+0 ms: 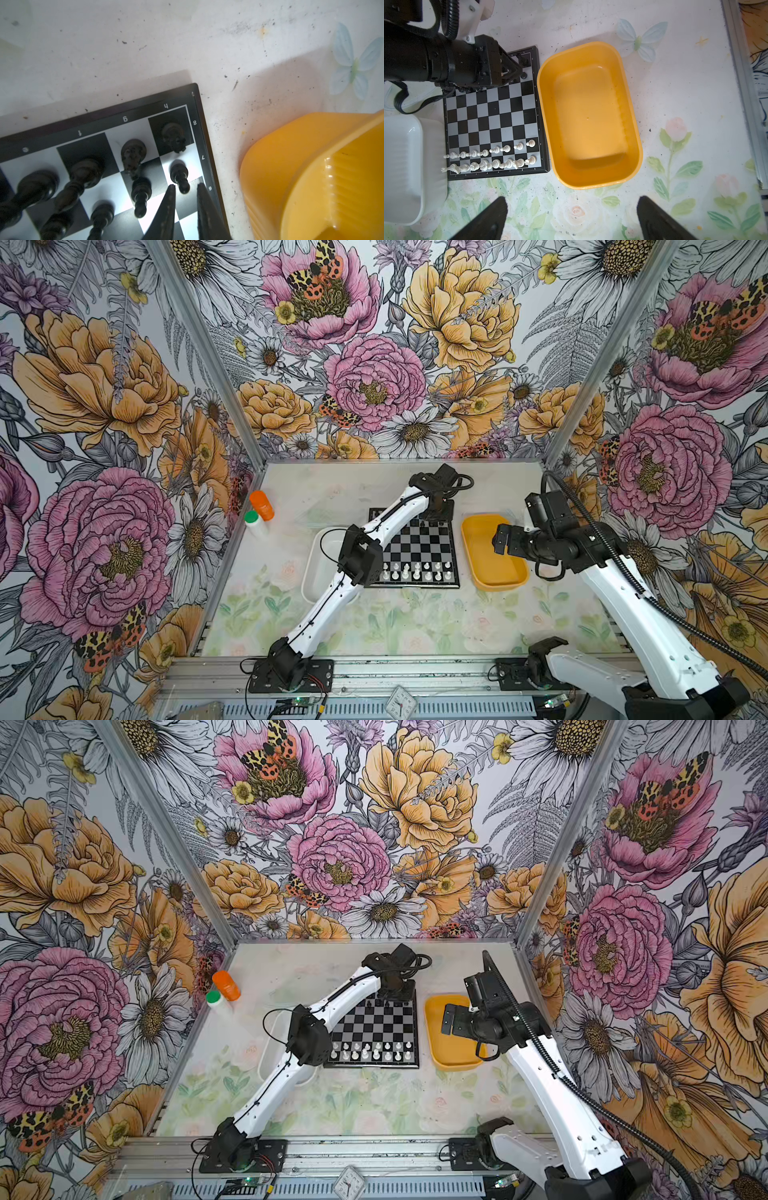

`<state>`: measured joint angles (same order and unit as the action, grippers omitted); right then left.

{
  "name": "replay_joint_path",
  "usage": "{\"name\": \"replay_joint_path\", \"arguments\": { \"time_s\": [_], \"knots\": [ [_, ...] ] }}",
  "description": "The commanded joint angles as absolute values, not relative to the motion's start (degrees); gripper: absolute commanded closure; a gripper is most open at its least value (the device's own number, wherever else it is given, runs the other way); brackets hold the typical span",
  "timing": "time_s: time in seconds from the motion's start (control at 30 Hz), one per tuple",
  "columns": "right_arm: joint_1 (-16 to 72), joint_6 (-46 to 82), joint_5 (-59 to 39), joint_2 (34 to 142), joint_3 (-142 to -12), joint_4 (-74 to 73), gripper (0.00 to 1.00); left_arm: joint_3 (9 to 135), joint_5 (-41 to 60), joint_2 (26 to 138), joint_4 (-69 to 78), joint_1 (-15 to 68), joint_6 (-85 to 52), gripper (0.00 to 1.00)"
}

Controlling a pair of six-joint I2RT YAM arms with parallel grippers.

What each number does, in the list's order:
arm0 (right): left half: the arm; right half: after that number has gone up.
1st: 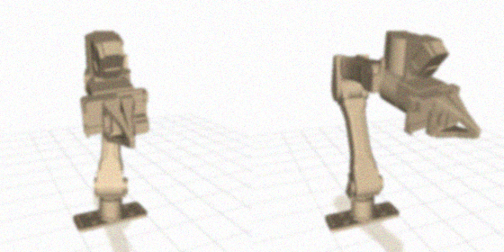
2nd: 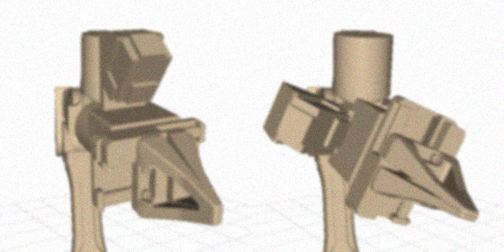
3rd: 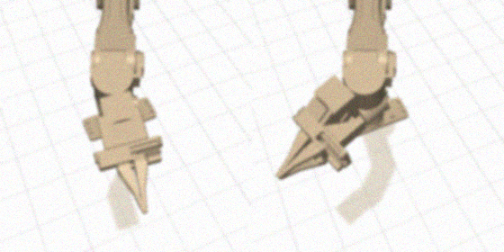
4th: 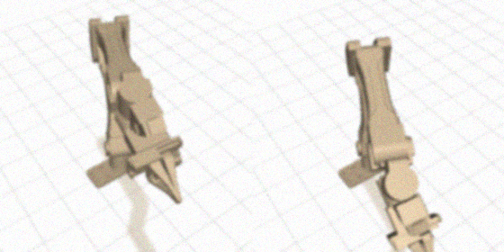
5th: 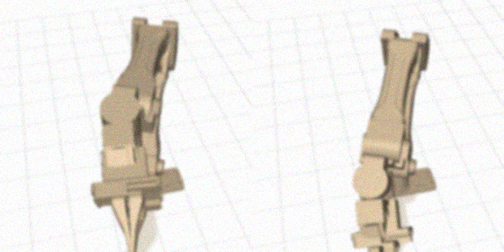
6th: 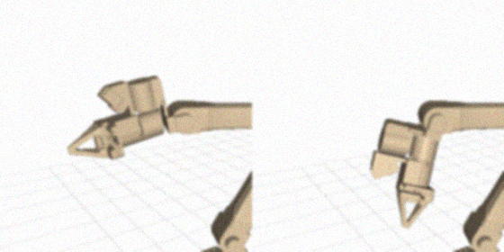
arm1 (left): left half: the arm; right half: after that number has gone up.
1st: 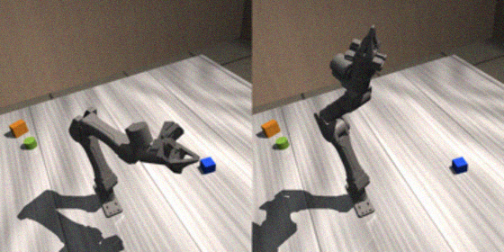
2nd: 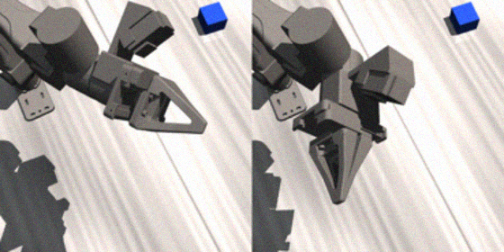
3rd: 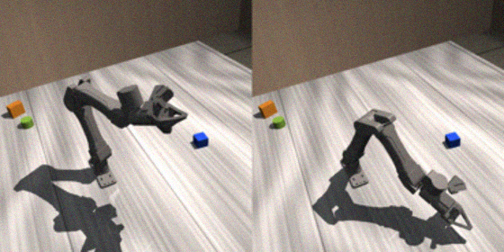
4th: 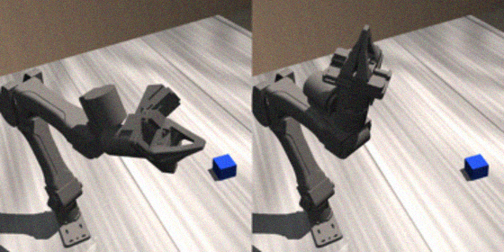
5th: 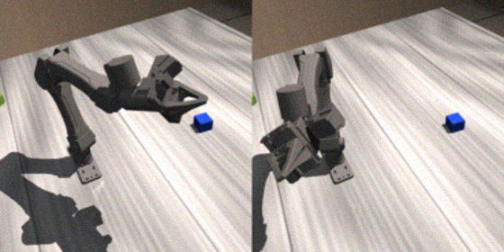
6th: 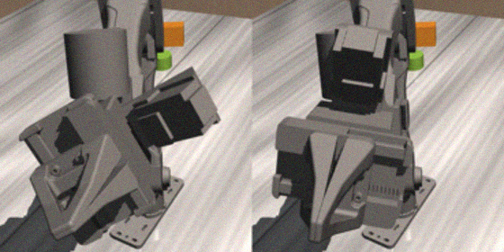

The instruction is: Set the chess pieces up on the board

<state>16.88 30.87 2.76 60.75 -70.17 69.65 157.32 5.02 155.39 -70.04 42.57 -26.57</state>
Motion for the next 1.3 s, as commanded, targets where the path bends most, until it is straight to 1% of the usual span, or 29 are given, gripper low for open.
{"name": "replay_joint_path", "arguments": {
  "time_s": [0.0,0.2,0.3,0.33,0.4,0.47,0.5,0.63,0.73,0.77,0.83,1.0,1.13,1.17,1.27],
  "knots": [
    [16.4,31.3,2.8,59.8,-70.7,70.1,0.00,158.6,5.9,155.0,-68.5,42.3,-26.2,0.78],
    [16.4,30.7,3.1,60.4,-71.1,70.0,0.00,158.1,4.0,149.2,-68.4,42.4,-25.7,0.72],
    [16.3,29.7,4.1,61.5,-71.9,70.0,0.00,157.0,2.3,144.9,-68.5,42.3,-24.8,0.63],
    [16.3,29.3,4.5,61.9,-72.2,69.9,0.00,156.7,1.9,143.3,-68.4,42.1,-24.3,0.56],
    [16.2,28.3,5.0,62.8,-73.1,69.4,0.00,156.2,1.8,140.5,-68.5,41.6,-22.9,0.39],
    [16.0,27.4,5.6,63.8,-74.2,68.9,0.00,154.7,1.3,136.8,-68.5,40.6,-22.4,0.10],
    [15.8,26.9,5.8,64.3,-74.6,68.6,0.00,153.8,0.9,135.0,-68.5,39.9,-22.1,0.02],
    [15.1,25.3,6.8,66.0,-76.0,67.0,0.00,146.0,-4.8,125.5,-68.5,37.7,-19.2,0.01],
    [14.4,24.7,7.1,67.1,-76.3,65.8,0.00,136.4,-11.3,117.3,-67.9,36.1,-17.5,0.01],
    [14.3,24.6,7.5,67.3,-76.1,65.3,0.00,132.0,-13.7,114.3,-67.4,35.4,-17.4,0.01],
    [14.0,24.4,8.3,67.5,-75.5,64.0,0.00,122.5,-15.2,107.9,-64.7,33.3,-17.8,0.01],
    [13.0,23.7,9.7,68.0,-74.3,60.9,0.00,95.2,-13.7,86.2,-51.0,25.6,-21.3,0.01],
    [12.6,22.8,13.8,65.5,-70.5,55.3,0.00,72.9,-19.5,68.4,-37.9,19.2,-21.3,0.01],
    [12.3,22.4,14.9,64.3,-68.4,52.9,0.00,68.7,-20.3,64.5,-35.9,17.3,-21.6,0.01],
    [12.1,20.8,17.6,60.1,-61.5,45.5,0.00,61.0,-21.2,58.0,-33.3,13.4,-21.9,0.01]
  ]
}}
